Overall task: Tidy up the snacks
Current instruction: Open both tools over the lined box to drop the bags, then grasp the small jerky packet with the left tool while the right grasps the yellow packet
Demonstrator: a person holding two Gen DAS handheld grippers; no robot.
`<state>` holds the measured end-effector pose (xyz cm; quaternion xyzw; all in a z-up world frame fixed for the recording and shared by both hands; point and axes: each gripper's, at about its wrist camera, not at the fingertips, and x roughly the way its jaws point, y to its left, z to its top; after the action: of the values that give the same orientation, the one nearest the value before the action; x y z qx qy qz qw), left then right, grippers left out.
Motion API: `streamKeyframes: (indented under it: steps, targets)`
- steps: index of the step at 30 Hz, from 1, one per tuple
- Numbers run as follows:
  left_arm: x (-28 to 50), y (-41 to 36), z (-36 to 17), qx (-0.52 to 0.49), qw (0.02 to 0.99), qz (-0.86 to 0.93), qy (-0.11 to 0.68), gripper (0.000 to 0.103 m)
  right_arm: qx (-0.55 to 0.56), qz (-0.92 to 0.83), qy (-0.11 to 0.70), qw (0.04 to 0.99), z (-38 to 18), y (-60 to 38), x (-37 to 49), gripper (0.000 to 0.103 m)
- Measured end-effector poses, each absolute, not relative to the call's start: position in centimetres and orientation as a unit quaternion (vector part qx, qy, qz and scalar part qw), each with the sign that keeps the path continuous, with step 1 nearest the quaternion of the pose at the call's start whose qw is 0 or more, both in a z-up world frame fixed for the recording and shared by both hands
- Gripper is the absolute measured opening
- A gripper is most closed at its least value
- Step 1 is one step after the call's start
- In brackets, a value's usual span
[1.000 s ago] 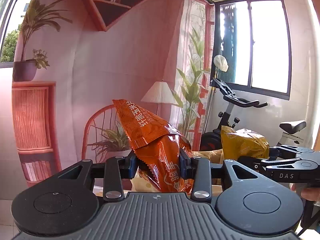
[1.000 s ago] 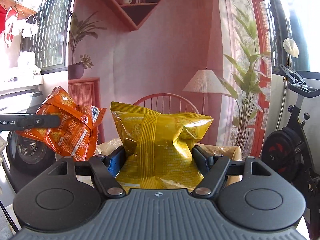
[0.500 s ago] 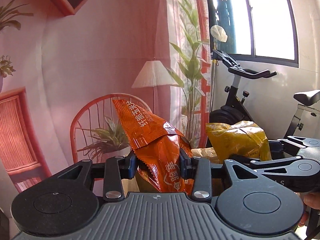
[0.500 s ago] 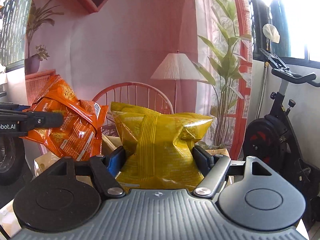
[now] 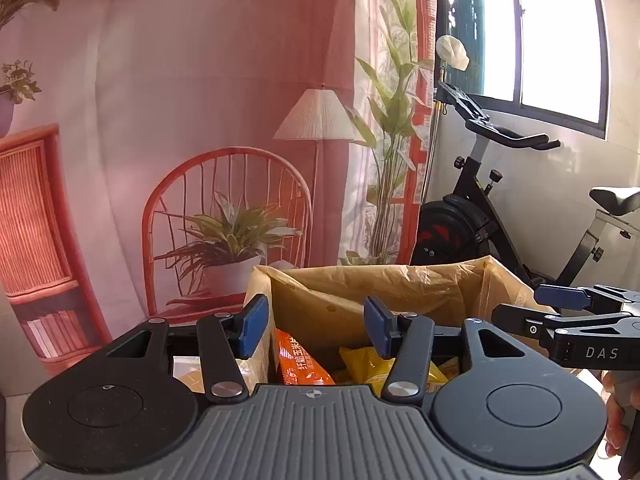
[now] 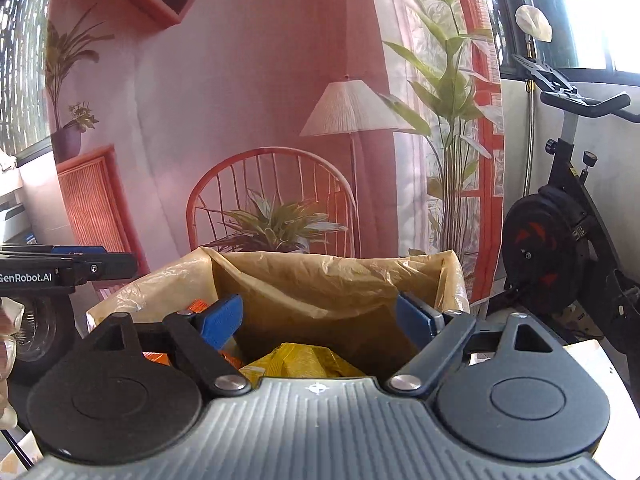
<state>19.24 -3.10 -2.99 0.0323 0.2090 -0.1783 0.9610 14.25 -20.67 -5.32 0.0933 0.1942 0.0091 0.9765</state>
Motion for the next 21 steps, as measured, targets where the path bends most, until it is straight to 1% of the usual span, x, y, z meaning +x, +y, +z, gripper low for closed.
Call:
streamKeyframes:
  steps: [2,4,8,10,12,14,17,21]
  targets:
    - [18.2,-2.1,-2.9,0.024,0.962,-0.170,0.213,0.055,0.100,0.020,0.189,0.977,-5.1,-20.7,12.9,0.085]
    - [16.8,-0.7,-3.1,0.018,0.962,-0.169,0.215,0.055,0.106,0.030,0.186,0.976,-5.1,-20.6,11.8,0.082]
    - [13.9,1.6,-4.1,0.006,0.962,-0.162,0.221,0.055,0.119,0.048,0.181,0.975,-5.7,-20.4,9.1,0.072]
    - [12.4,2.7,-5.0,0.001,0.962,-0.155,0.224,0.055,0.123,0.054,0.179,0.975,-6.3,-20.2,7.7,0.069]
    - [11.4,3.5,-6.1,-0.002,0.962,-0.146,0.232,0.055,0.126,0.059,0.179,0.974,-7.0,-19.9,6.4,0.061]
    - [10.6,4.0,-7.1,-0.008,0.961,-0.139,0.240,0.055,0.126,0.062,0.181,0.973,-7.9,-19.5,5.1,0.060]
    - [10.0,4.4,-8.6,-0.018,0.957,-0.137,0.256,0.055,0.129,0.068,0.202,0.968,-9.3,-18.9,4.2,0.052]
    - [9.6,4.6,-10.5,-0.026,0.952,-0.135,0.273,0.055,0.120,0.079,0.219,0.965,-10.8,-18.0,3.2,0.051]
